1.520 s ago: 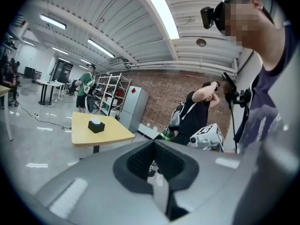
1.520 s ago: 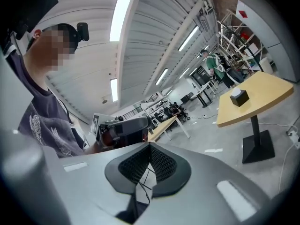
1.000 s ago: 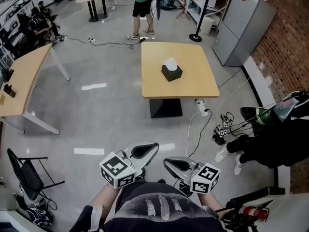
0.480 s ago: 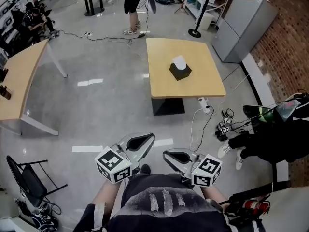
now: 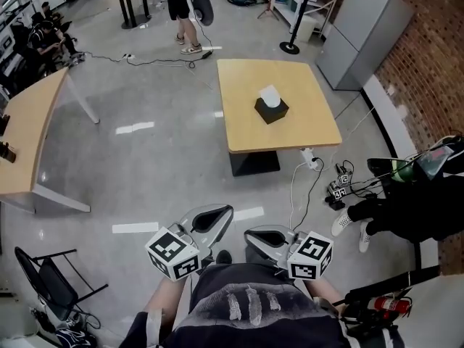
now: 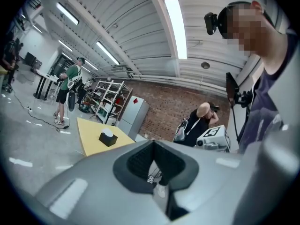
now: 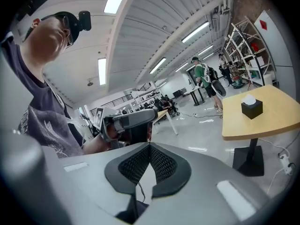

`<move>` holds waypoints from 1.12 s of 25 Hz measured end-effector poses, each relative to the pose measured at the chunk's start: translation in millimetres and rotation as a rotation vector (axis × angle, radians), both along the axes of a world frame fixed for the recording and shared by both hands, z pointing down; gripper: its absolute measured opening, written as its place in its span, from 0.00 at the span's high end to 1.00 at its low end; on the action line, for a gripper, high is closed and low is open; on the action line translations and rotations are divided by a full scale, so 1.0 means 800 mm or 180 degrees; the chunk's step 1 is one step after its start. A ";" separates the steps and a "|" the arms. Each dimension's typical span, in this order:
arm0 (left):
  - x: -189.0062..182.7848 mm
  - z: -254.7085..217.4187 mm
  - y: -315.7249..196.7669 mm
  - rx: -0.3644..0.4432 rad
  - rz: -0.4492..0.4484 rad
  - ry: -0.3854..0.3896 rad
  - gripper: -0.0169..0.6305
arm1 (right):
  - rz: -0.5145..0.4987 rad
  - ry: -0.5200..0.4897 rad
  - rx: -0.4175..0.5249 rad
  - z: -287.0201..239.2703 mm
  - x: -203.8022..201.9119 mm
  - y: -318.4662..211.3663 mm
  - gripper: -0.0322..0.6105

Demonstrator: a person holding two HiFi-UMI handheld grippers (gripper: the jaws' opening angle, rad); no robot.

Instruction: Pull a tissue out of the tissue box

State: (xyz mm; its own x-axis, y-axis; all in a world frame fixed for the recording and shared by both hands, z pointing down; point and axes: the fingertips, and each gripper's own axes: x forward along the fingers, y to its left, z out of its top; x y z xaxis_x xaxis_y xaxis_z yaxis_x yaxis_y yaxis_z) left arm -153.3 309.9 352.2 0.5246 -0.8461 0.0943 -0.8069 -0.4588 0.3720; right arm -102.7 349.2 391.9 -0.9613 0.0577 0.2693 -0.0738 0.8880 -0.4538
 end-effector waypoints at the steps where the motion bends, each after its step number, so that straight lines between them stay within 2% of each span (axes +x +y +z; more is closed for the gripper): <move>1: -0.001 0.000 -0.005 -0.0012 -0.0011 -0.0012 0.97 | -0.0023 -0.0018 -0.0008 0.000 -0.001 -0.004 0.95; 11: 0.030 0.002 -0.082 -0.0199 0.0030 -0.0162 0.97 | 0.0006 -0.0240 -0.0273 0.001 0.019 -0.084 0.95; 22: 0.103 -0.002 -0.193 -0.0334 0.0244 -0.0381 0.97 | 0.0243 -0.0395 -0.0397 0.013 0.087 -0.199 0.95; 28: 0.137 -0.007 -0.245 -0.0381 0.0202 -0.0461 0.97 | 0.0225 -0.0460 -0.0497 0.017 0.121 -0.251 0.95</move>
